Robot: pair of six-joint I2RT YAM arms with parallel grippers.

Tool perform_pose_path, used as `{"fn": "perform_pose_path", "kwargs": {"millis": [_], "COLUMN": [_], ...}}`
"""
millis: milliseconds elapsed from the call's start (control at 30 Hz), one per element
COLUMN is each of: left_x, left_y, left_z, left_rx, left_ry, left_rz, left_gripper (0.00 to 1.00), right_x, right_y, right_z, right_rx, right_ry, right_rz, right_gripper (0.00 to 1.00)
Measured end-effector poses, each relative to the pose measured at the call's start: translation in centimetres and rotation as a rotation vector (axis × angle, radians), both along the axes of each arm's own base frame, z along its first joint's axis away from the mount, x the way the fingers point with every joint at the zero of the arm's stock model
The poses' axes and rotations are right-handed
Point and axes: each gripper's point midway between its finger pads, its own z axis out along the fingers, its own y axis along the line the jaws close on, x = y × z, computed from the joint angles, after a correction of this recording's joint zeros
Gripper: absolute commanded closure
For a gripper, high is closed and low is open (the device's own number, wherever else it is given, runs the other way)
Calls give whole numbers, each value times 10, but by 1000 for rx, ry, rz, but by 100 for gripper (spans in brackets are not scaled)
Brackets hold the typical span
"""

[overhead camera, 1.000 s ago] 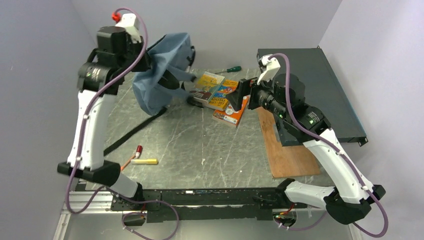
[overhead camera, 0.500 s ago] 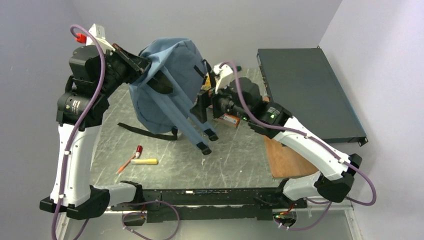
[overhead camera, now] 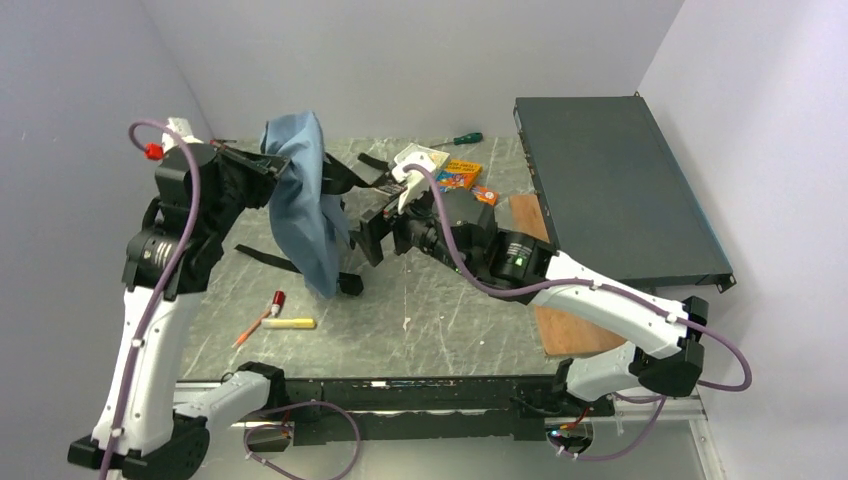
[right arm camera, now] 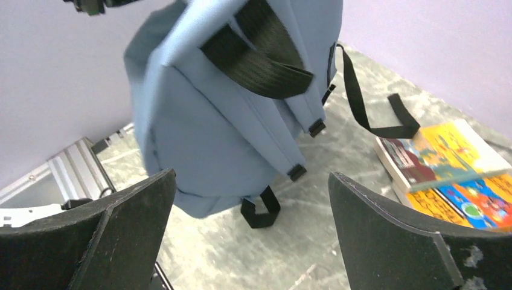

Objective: Pack the student bag
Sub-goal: Pick up the student bag at the center of the board.

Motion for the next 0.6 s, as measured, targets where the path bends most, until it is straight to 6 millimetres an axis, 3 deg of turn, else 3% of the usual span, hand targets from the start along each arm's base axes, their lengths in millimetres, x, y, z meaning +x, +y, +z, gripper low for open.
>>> {"fn": "perform_pose_path", "kwargs": {"millis": [133, 300, 467, 600], "left_x": [-10, 5, 20, 23], "left_y": [5, -2, -15, -18], "left_z": [6, -9, -15, -14], "left_rx": [-89, -217, -350, -403], "left_ry": [-43, -28, -40, -47], "left_rz": [32, 35, 10, 8], "left_gripper": [100, 100, 100, 100], "right_x": [-7, -13, -11, 2], "right_y": [25, 54, 65, 69], "right_z": [-1, -26, -53, -71], "right_rx": [46, 34, 7, -9], "right_ry": [-48, -74, -83, -87], "right_rz": [38, 64, 38, -40], "right_gripper": [0, 0, 0, 1]}}
